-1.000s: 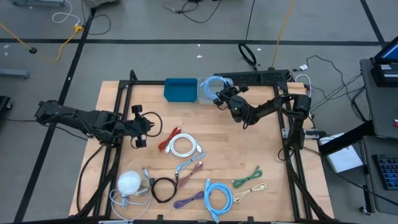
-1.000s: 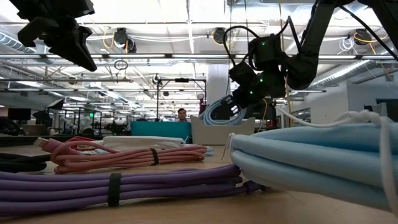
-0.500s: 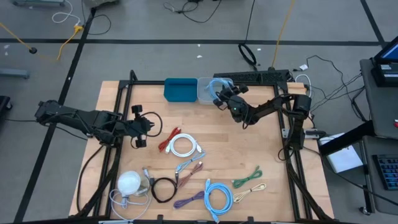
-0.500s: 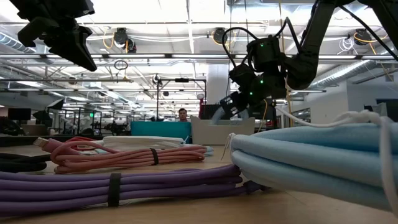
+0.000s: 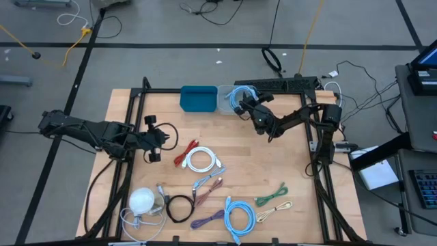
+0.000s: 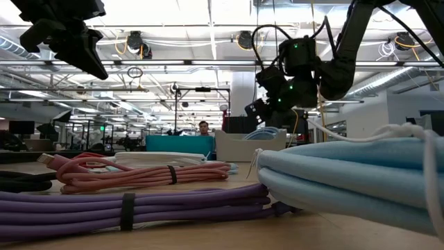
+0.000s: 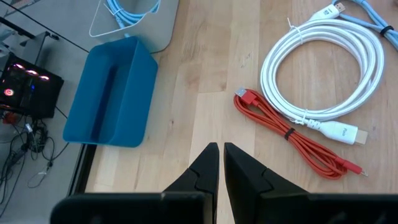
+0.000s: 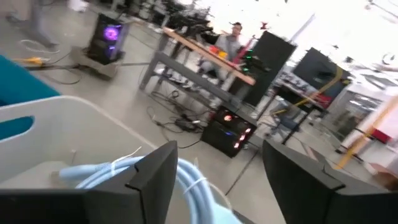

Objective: Pick & Place USB Port
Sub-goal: Put the top blue hdmi cable into the gray bin

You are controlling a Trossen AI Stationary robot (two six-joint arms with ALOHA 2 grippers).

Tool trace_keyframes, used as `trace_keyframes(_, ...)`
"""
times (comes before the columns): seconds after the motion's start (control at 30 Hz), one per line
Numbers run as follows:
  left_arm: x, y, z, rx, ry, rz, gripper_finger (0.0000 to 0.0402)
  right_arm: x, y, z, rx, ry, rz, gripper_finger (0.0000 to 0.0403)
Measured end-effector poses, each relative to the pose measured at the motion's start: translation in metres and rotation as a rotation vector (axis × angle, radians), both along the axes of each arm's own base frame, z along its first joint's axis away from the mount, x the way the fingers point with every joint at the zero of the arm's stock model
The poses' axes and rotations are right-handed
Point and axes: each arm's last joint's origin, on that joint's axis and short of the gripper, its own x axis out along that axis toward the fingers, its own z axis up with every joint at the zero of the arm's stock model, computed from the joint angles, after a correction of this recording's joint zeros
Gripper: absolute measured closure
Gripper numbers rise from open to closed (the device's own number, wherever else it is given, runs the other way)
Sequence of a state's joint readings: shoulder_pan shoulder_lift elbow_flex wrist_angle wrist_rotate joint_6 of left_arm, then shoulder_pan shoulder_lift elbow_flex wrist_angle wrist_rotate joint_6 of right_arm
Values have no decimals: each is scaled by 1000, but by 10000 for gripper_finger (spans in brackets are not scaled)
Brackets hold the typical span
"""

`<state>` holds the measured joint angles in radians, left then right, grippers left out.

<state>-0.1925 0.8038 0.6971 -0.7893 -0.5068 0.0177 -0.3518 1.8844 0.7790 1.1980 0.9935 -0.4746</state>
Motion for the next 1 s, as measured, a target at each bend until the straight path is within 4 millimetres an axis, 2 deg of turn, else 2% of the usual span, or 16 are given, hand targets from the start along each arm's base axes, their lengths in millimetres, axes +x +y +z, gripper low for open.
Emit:
trace_keyframes(0.1,0,0,0,0,0,0,371,-2,4,10,-16,-17,-57,199)
trace_keyframes(0.2,0,0,0,0,0,0,371,-4,10,22,-19,-14,-90,234)
trace_keyframes(0.4,0,0,0,0,0,1,371,-7,43,55,3,-31,0,365)
trace_keyframes(0.47,0,0,0,0,0,0,371,-11,55,67,14,-38,28,392)
trace_keyframes(0.63,0,0,0,0,0,1,371,-23,70,80,69,-33,47,401)
trace_keyframes(0.73,0,0,0,0,0,1,371,-30,70,81,157,-4,194,399)
trace_keyframes(0.8,0,0,0,0,-1,1,371,-36,63,81,263,4,284,401)
trace_keyframes(0.87,0,0,0,0,0,1,371,-42,51,84,372,34,286,402)
trace_keyframes(1.0,0,0,0,0,0,1,371,-48,30,90,507,208,286,402)
